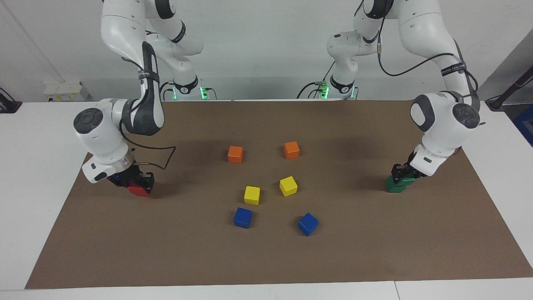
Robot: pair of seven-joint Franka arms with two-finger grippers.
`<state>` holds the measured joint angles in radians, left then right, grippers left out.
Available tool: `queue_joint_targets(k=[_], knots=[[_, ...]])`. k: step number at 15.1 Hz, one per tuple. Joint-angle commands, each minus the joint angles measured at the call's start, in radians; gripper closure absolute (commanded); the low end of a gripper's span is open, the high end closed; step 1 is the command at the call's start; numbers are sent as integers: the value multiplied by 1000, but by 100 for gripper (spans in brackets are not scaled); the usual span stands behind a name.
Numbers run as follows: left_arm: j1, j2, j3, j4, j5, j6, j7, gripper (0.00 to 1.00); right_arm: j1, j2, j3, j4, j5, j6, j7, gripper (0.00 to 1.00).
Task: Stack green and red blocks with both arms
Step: 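Stack the green block on green with the left gripper while the right gripper stacks red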
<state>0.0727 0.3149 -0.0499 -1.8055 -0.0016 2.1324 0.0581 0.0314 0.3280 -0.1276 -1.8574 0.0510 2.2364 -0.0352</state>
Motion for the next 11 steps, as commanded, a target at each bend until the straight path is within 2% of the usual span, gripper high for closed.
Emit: queue_joint_targets(k=[1,11], knots=[[6,-8,-1,-25,-23,34,25,100,-27,-27,14,-40,-6,41,-18,100],[16,6,-1,-31,-20,50,60,100,-47,-1,16,-52,-3,77,-26,100]])
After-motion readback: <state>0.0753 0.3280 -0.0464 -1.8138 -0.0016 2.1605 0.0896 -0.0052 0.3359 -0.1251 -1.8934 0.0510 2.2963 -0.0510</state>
